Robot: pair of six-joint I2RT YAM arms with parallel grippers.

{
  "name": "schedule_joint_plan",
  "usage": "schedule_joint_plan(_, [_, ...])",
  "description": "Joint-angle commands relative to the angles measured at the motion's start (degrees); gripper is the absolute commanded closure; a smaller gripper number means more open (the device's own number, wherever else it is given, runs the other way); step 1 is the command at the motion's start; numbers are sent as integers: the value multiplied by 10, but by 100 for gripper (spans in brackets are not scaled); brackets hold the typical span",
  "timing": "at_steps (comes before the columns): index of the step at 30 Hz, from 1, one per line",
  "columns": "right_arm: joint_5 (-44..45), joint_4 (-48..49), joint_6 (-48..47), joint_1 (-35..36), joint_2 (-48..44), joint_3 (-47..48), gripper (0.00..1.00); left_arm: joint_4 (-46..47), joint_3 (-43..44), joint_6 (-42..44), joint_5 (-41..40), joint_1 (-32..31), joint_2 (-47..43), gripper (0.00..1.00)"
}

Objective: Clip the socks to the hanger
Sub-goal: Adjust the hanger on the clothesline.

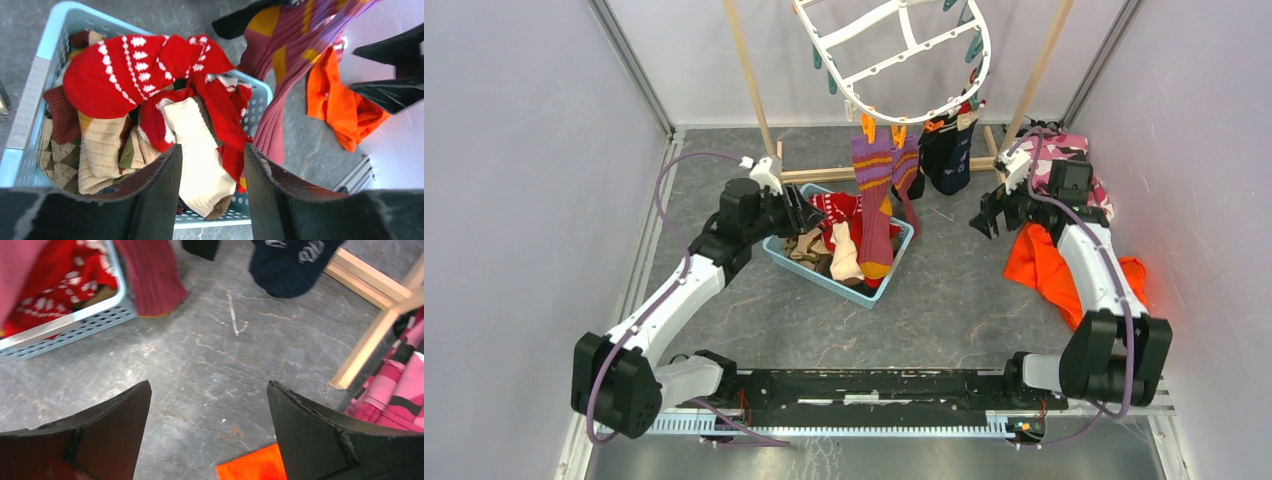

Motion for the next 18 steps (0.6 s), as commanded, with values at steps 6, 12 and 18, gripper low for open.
schedule_joint_plan(6, [-50, 76, 67, 24, 48, 61, 21, 73, 5, -20, 41, 40, -64, 42])
schedule_joint_plan(12, [1, 89, 24, 229, -2, 53, 38, 61, 11, -11, 20, 50, -65, 48])
schedule_joint_plan(18, [132, 31, 1, 415, 50, 152, 60, 23, 6, 2, -13, 51, -105, 49])
